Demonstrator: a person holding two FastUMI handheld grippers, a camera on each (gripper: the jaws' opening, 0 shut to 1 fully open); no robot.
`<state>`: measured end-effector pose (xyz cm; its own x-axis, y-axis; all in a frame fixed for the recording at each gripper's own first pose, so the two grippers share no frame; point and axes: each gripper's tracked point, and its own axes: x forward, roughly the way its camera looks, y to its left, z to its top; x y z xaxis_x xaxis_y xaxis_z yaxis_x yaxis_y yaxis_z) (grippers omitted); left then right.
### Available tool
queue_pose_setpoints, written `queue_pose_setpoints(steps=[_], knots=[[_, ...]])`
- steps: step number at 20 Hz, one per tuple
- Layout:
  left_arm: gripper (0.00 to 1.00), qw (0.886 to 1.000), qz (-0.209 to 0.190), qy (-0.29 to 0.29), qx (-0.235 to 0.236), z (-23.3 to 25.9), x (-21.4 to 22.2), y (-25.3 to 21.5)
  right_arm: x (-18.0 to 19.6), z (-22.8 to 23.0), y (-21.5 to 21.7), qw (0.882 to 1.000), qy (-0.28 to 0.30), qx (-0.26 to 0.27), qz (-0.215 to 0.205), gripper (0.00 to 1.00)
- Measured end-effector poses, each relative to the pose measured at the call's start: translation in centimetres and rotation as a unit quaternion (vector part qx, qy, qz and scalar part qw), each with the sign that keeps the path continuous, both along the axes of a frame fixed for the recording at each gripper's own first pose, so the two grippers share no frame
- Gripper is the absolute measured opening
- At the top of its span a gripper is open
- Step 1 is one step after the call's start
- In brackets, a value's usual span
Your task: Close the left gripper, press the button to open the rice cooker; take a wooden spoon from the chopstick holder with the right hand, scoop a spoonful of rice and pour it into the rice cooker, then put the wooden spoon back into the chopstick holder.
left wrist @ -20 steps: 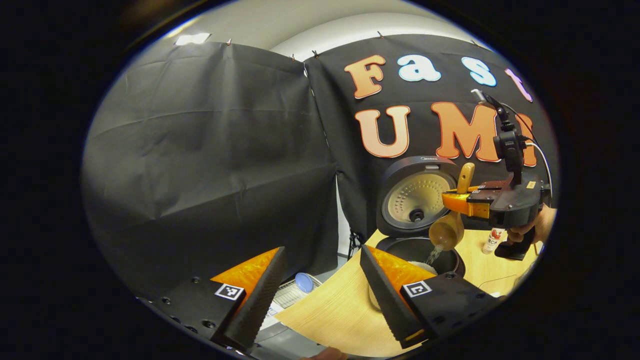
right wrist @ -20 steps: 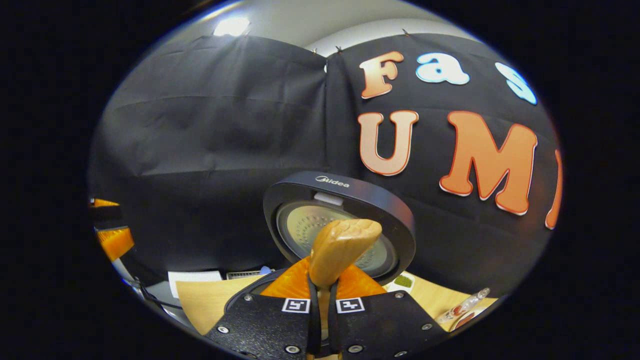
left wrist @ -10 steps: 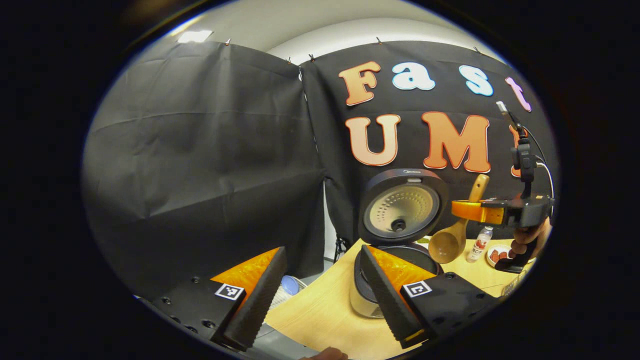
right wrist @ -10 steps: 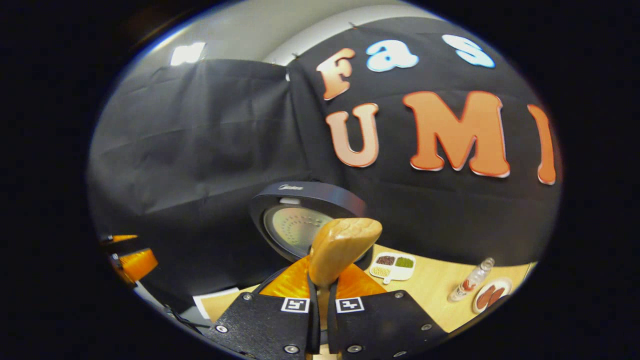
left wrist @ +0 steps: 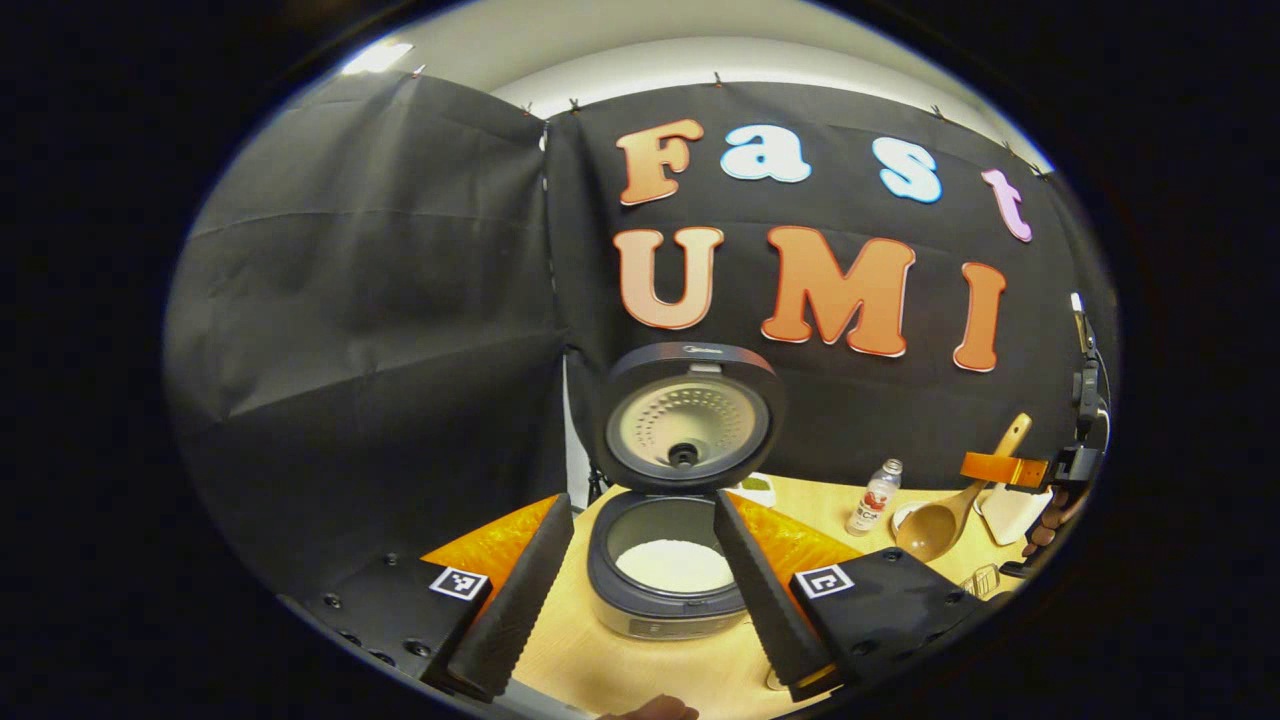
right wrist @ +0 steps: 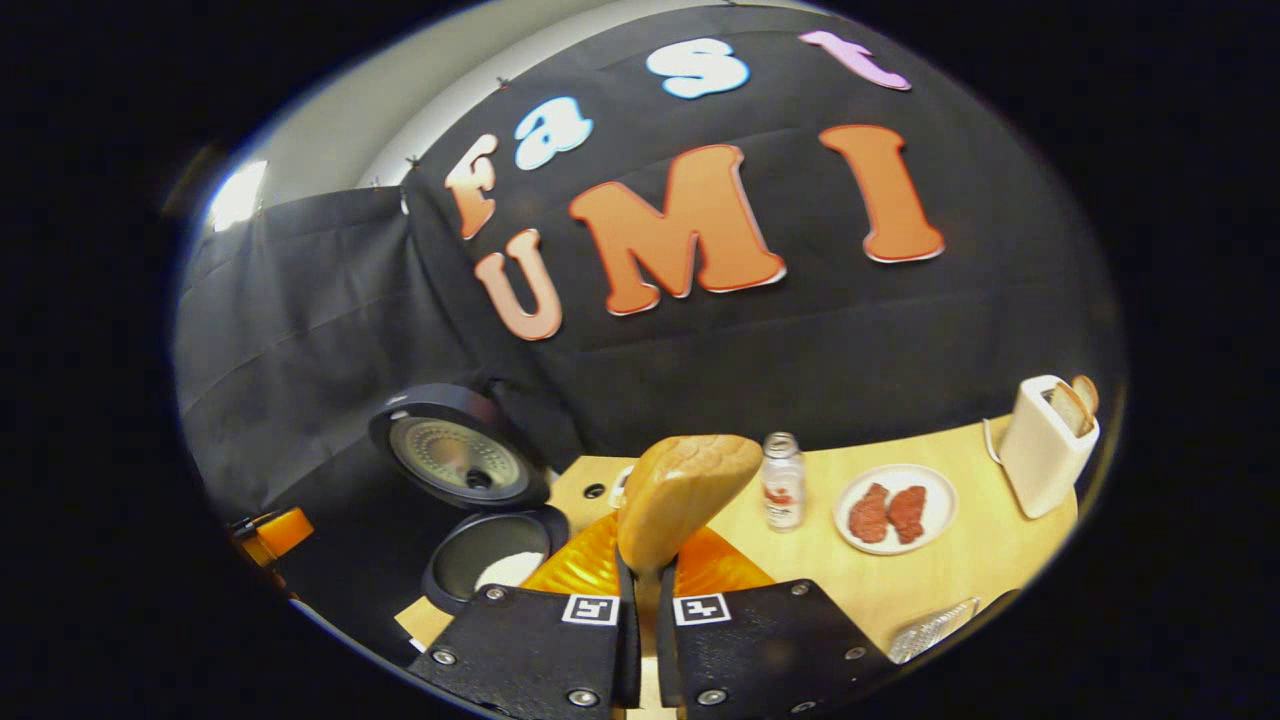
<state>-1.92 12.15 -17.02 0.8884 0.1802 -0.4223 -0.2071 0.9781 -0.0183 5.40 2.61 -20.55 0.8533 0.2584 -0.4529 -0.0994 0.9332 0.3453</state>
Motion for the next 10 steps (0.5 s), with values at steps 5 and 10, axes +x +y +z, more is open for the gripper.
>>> queue_pose_setpoints(steps=[5, 10], knots=[[0.95, 0.999, -0.051, 0.003, -0.008, 0.0, 1.8, -5.6, -3.3, -3.8, -11.7, 0.993, 0.043, -0.002, -0.11, 0.08], [0.96, 0.997, -0.078, 0.0, -0.012, 0.6, 2.8, -9.8, -5.4, -5.6, -18.9, 0.984, 0.061, -0.006, -0.167, 0.07]])
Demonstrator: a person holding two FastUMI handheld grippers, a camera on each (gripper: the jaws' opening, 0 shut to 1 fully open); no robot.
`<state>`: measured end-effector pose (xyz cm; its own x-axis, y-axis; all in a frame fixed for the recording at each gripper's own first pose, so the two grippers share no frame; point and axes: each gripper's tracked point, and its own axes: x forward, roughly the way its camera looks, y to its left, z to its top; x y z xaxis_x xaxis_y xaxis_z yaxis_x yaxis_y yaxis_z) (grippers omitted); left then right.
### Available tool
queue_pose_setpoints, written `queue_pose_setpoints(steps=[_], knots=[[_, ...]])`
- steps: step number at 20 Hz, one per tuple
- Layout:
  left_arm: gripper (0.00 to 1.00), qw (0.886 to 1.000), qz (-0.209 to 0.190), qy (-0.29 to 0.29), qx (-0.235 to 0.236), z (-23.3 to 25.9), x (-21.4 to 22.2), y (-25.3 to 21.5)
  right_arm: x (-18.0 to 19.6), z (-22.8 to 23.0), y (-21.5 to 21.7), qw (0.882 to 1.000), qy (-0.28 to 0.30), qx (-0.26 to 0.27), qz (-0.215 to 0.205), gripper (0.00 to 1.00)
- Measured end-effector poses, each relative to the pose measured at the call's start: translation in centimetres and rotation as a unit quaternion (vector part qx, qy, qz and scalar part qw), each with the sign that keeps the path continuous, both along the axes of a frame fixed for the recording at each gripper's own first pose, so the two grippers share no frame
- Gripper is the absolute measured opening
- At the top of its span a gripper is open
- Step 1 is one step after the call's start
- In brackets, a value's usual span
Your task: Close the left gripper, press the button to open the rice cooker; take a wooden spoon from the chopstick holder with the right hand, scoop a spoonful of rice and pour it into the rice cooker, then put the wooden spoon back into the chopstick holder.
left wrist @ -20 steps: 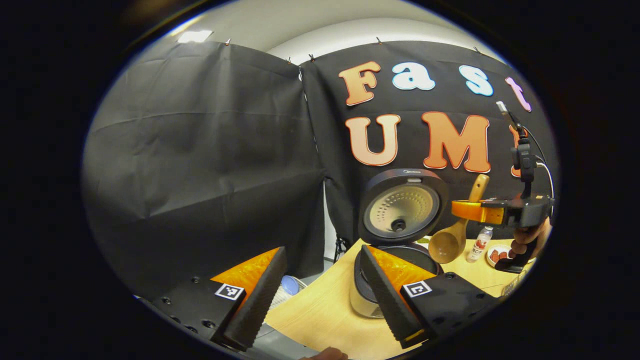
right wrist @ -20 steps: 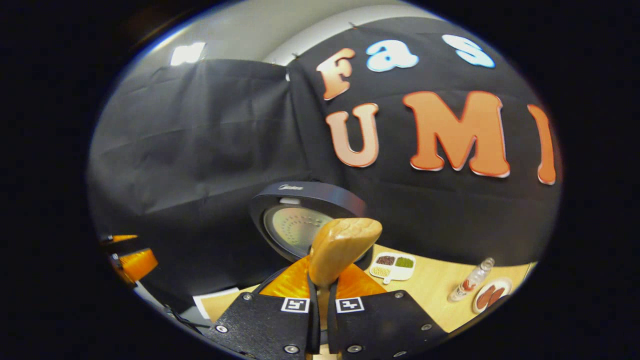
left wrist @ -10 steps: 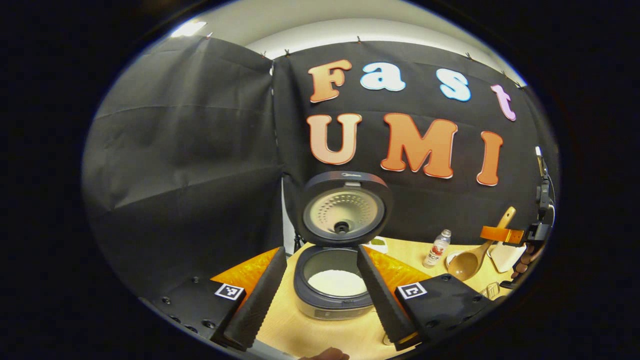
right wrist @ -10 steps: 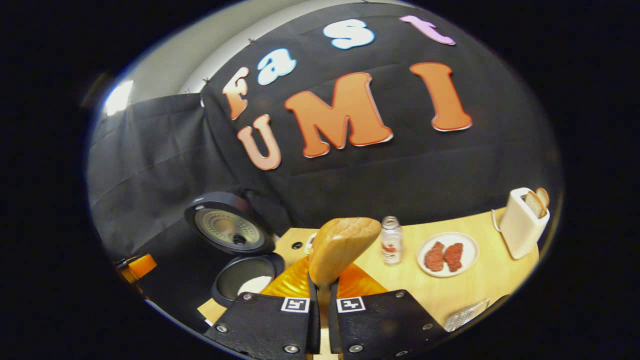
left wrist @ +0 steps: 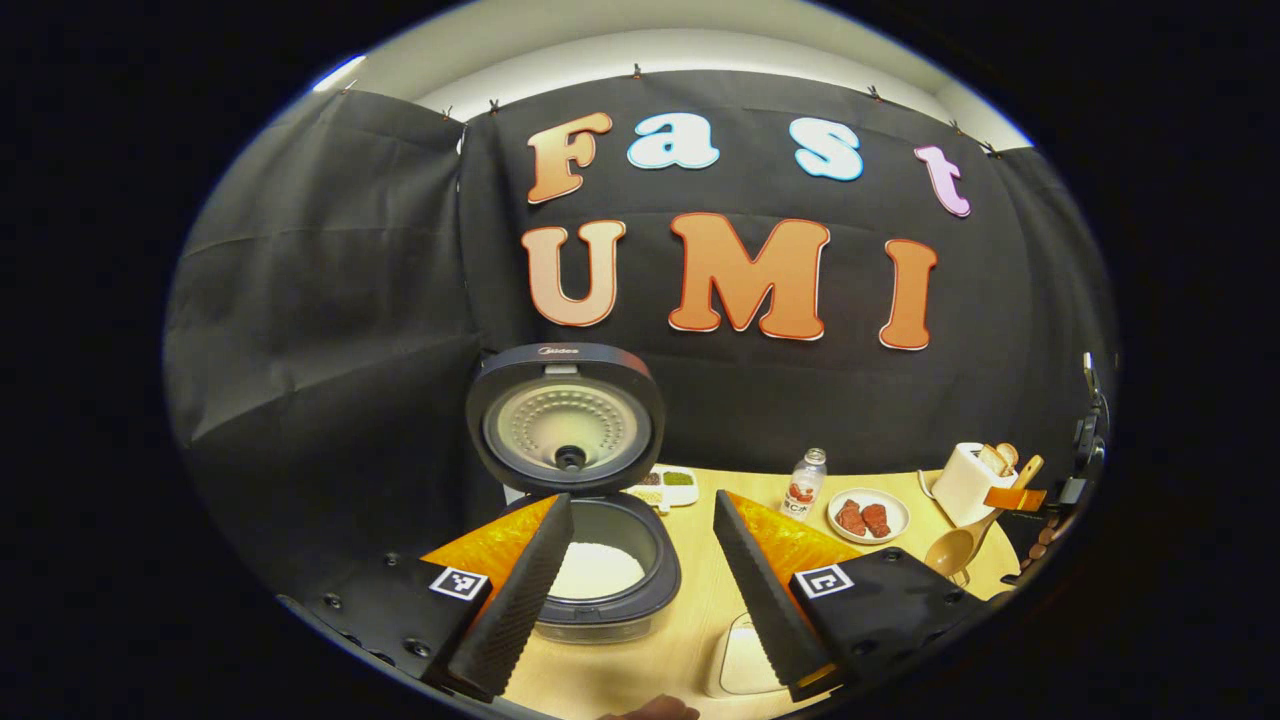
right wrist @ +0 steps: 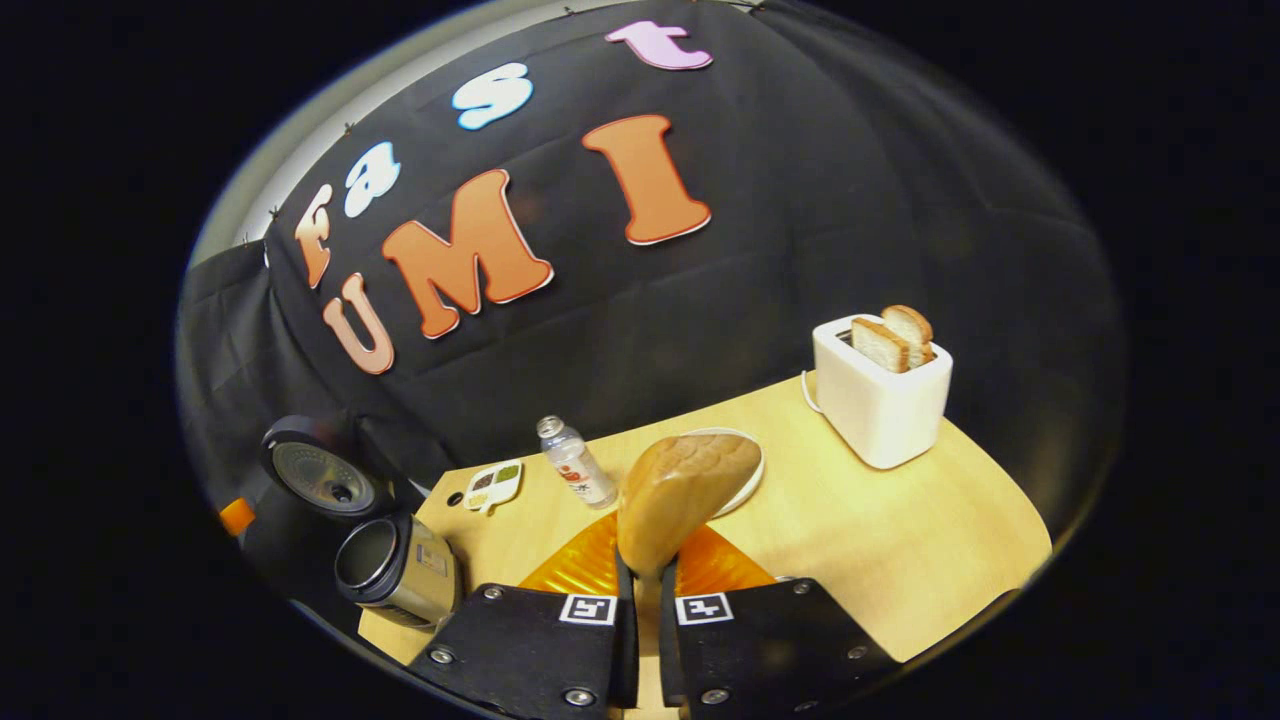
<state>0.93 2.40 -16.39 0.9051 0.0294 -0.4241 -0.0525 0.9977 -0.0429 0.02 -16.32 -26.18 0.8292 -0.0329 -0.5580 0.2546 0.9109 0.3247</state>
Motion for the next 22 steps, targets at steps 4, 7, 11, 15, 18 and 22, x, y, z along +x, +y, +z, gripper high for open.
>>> queue_pose_setpoints(steps=[4, 7, 11, 15, 18, 22], knots=[[0.96, 1.0, -0.004, -0.002, 0.007, 0.5, -0.1, -1.2, -0.9, -1.8, -3.2, 1.0, 0.018, -0.007, -0.023, 0.11], [0.96, 1.0, -0.002, 0.005, 0.016, 0.2, -0.2, -1.7, -2.1, -4.3, -4.4, 0.998, 0.05, 0.0, -0.036, 0.11], [0.96, 1.0, -0.004, 0.006, 0.027, 0.9, -0.8, -2.3, -2.3, -7.2, -4.4, 0.997, 0.071, 0.009, -0.039, 0.12], [0.95, 0.999, 0.001, 0.006, 0.034, 1.2, -1.1, -2.4, -2.1, -9.3, -3.4, 0.995, 0.089, 0.019, -0.038, 0.14], [0.96, 0.999, 0.003, 0.01, 0.032, 1.1, -1.0, -2.3, -2.9, -10.6, -3.4, 0.994, 0.104, 0.023, -0.041, 0.14], [0.96, 0.999, -0.001, 0.011, 0.035, 1.2, -0.8, -2.4, -3.8, -11.2, -3.2, 0.992, 0.115, 0.032, -0.047, 0.16]])
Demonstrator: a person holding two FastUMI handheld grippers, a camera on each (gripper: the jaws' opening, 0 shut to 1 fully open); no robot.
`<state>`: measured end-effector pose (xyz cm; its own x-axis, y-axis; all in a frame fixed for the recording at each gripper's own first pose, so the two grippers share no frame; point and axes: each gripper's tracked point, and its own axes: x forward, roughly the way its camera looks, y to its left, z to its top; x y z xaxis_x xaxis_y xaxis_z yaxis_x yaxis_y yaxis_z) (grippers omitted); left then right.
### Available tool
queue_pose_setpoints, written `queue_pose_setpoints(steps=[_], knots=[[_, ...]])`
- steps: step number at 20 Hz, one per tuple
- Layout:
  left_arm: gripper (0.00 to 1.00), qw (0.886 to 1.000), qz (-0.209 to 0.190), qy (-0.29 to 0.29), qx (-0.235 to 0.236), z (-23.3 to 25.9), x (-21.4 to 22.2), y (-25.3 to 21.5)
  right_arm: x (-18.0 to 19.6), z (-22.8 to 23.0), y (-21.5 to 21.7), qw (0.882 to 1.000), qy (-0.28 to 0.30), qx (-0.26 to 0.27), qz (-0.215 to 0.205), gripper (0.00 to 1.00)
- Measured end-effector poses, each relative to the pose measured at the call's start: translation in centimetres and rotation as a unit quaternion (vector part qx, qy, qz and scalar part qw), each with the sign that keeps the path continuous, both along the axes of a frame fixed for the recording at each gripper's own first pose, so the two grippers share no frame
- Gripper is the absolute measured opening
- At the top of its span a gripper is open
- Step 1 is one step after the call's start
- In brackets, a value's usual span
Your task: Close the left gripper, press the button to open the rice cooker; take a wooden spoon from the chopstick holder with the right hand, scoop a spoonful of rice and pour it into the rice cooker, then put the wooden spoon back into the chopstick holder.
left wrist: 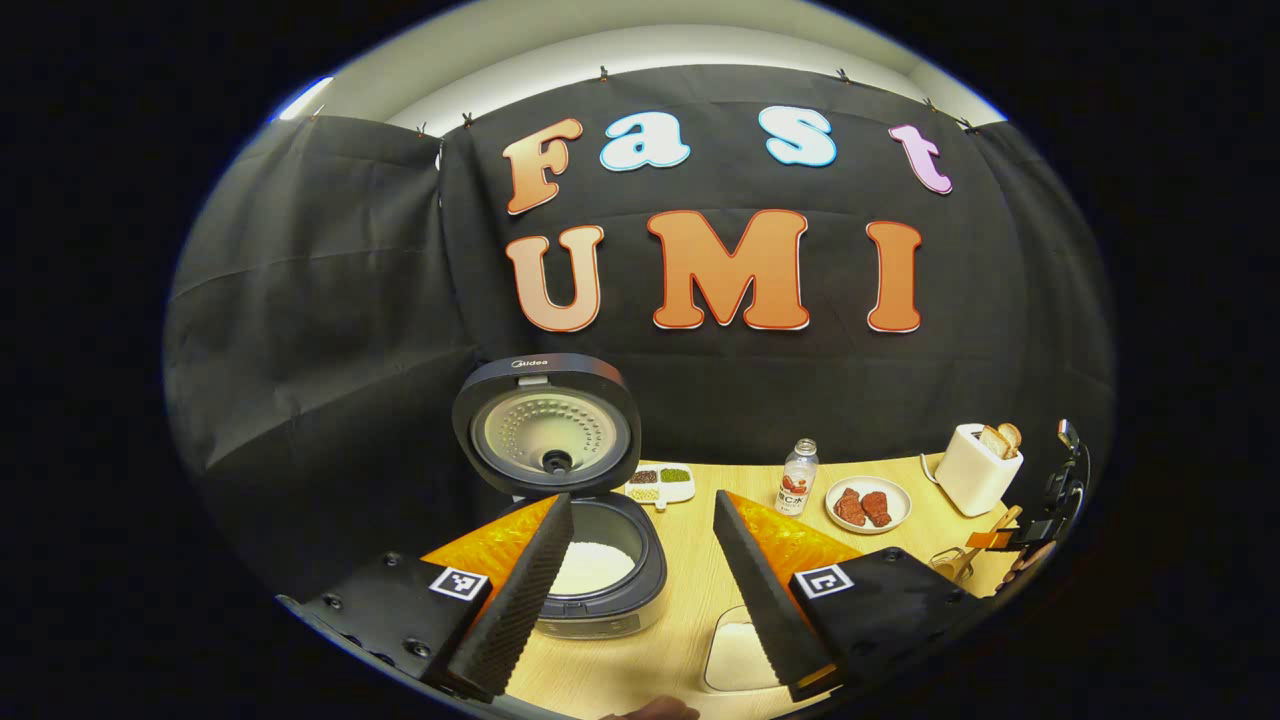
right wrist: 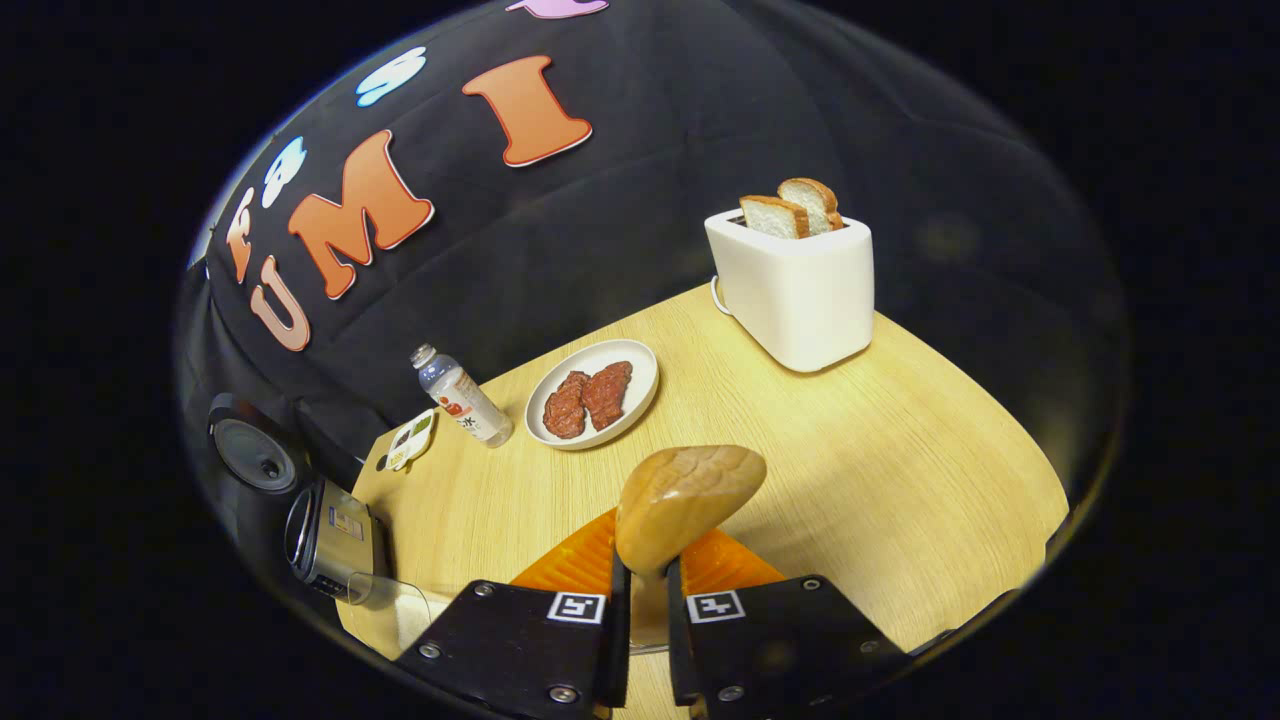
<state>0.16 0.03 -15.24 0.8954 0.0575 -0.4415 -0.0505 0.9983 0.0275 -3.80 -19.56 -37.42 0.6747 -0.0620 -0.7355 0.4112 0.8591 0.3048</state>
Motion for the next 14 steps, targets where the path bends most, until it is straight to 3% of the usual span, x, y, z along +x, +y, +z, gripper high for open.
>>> queue_pose_setpoints(steps=[2, 3, 5, 10, 14], knots=[[0.96, 1.0, -0.001, -0.001, 0.0, 0.1, 0.4, 0.2, -0.7, -0.2, -0.1, 1.0, 0.011, 0.007, -0.007, 0.18], [0.96, 1.0, 0.001, -0.001, 0.0, 0.1, 0.6, 0.6, -1.1, -0.2, -0.4, 1.0, 0.02, 0.009, -0.01, 0.1], [1.0, 1.0, 0.011, -0.004, 0.0, 0.3, 1.5, 1.9, -2.2, -0.5, -0.8, 0.999, 0.036, 0.011, -0.014, 0.28], [0.96, 0.998, 0.05, -0.009, 0.035, 1.4, 5.9, 7.2, -3.8, 1.5, -2.7, 0.999, 0.04, -0.006, -0.036, 0.52], [0.98, 0.997, 0.074, -0.018, 0.011, 3.0, 12.1, 10.5, -4.3, 6.0, -4.7, 0.998, 0.01, -0.047, -0.043, 0.75]])
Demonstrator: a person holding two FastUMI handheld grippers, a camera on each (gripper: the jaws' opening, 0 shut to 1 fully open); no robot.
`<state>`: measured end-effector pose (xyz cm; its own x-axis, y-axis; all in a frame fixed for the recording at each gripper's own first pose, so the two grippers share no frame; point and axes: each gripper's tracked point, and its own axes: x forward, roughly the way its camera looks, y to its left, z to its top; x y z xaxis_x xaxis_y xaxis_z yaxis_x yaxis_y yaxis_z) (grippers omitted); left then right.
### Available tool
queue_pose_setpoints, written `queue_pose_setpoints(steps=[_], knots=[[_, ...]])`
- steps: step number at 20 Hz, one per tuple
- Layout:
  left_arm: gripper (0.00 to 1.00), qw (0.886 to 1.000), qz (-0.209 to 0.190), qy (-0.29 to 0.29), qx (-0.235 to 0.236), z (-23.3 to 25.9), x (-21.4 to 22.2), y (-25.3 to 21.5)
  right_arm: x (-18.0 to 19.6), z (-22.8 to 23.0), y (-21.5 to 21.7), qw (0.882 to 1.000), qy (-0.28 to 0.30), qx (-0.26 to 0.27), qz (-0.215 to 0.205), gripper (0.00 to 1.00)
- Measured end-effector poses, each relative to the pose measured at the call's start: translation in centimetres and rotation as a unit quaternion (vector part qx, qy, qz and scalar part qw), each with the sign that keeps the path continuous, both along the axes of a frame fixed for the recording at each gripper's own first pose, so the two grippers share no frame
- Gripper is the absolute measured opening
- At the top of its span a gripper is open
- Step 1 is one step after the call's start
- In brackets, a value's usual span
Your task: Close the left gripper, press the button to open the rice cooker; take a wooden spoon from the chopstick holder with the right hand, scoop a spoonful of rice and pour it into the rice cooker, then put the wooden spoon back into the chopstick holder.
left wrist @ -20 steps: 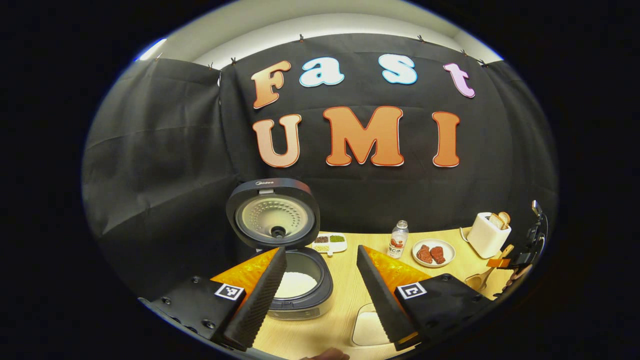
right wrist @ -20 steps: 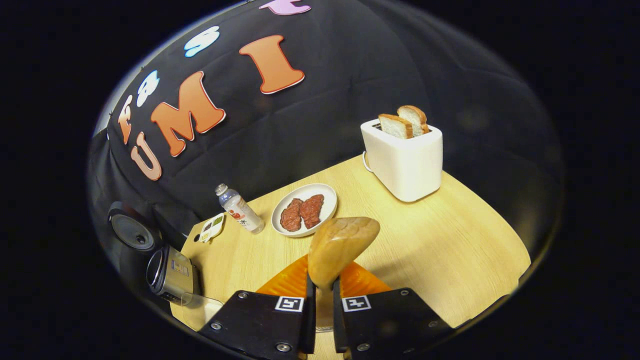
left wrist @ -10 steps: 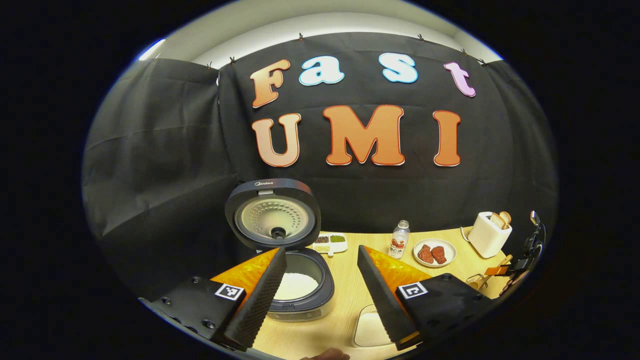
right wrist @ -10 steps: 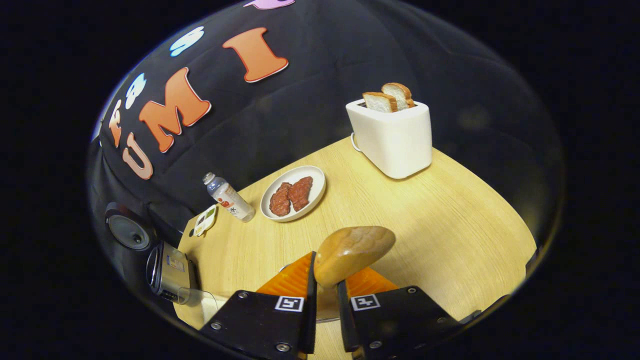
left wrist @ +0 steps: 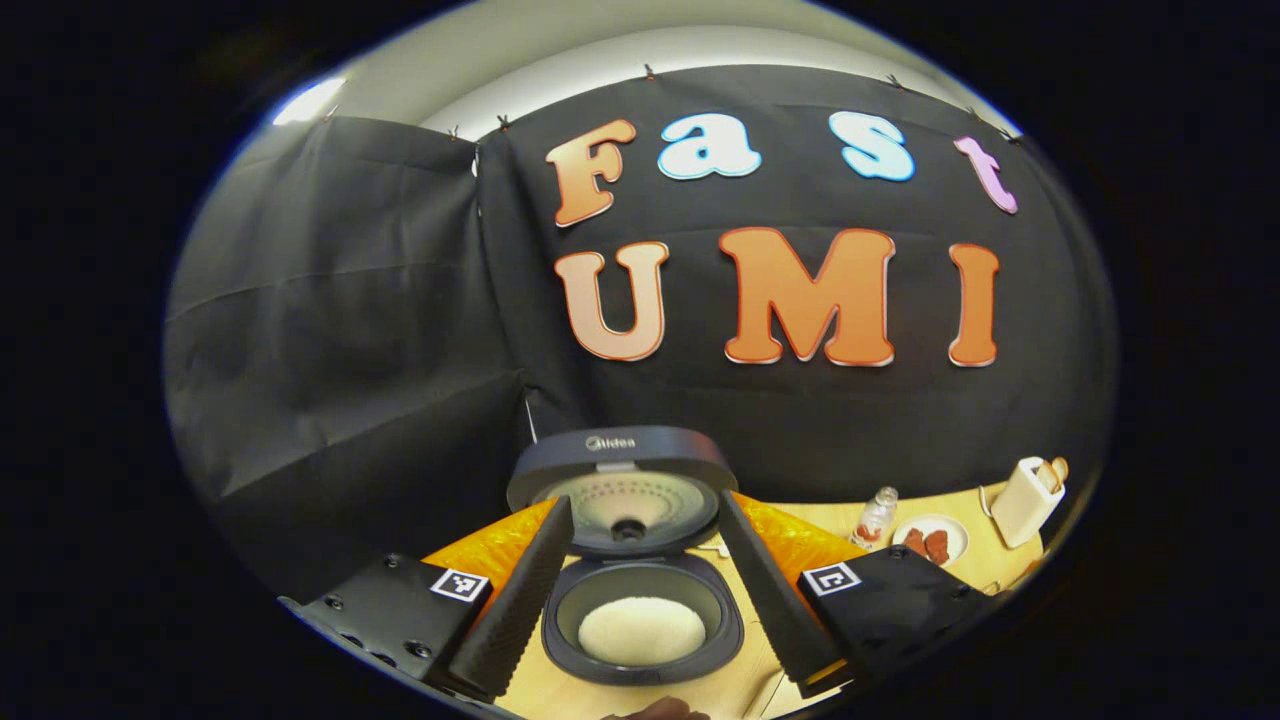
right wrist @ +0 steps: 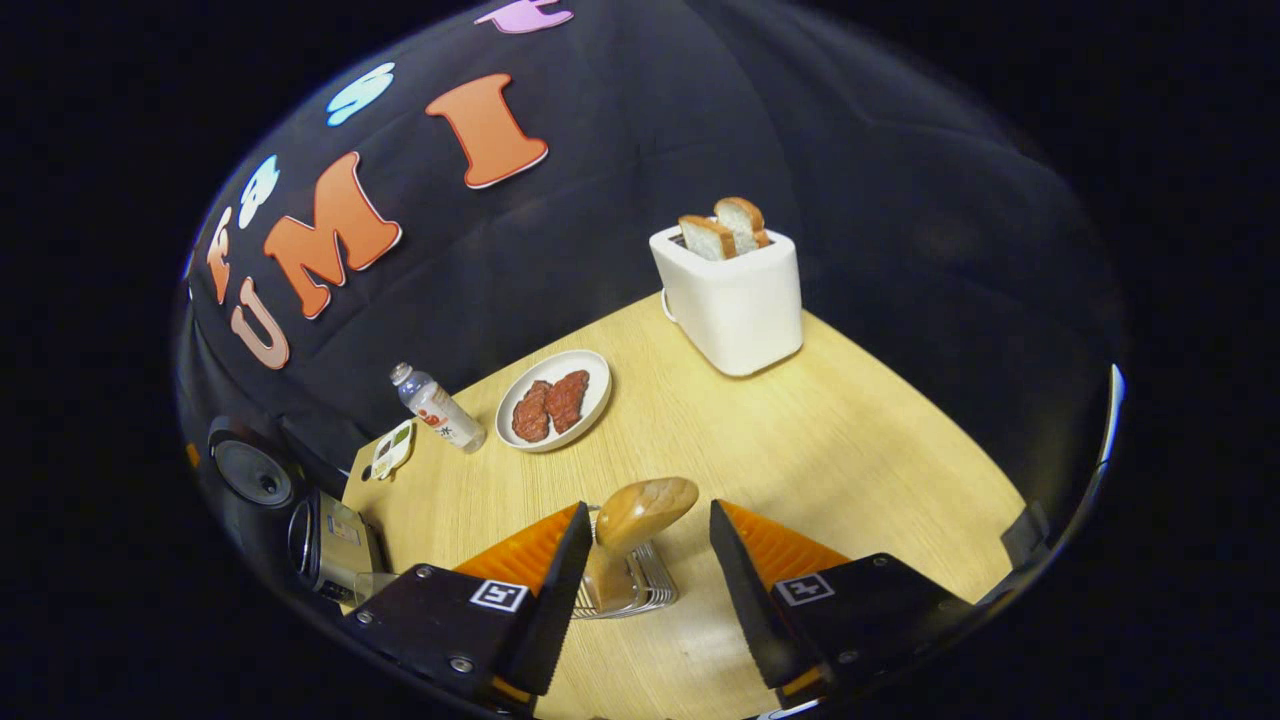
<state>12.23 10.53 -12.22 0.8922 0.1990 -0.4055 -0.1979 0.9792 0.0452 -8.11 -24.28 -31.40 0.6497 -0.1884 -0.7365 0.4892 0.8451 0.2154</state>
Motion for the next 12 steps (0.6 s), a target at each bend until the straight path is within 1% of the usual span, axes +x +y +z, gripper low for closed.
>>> queue_pose_setpoints(steps=[1, 2, 3, 7, 10, 12], knots=[[0.99, 1.0, 0.014, -0.004, -0.004, 0.2, 1.4, 1.1, 0.0, 1.5, -0.2, 1.0, -0.011, -0.013, -0.001, 0.79], [1.0, 1.0, 0.02, -0.002, -0.011, -0.1, 2.7, 2.0, 0.0, 3.3, -0.3, 0.999, -0.024, -0.028, 0.002, 0.8], [0.95, 1.0, 0.015, -0.003, -0.024, -0.1, 4.1, 1.9, -0.2, 4.8, -0.3, 0.998, -0.035, -0.043, 0.006, 0.82], [0.95, 0.999, 0.018, 0.019, -0.035, -1.3, 9.1, 4.1, -1.6, 10.4, 0.1, 0.992, -0.063, -0.106, 0.022, 0.84], [0.94, 0.996, 0.022, 0.059, -0.057, -3.5, 11.7, 4.9, -3.4, 12.2, 0.0, 0.986, -0.063, -0.15, 0.021, 0.84], [0.95, 0.992, 0.022, 0.094, -0.077, -5.6, 12.2, 4.8, -4.7, 12.2, 0.1, 0.986, -0.049, -0.159, 0.018, 0.84]])
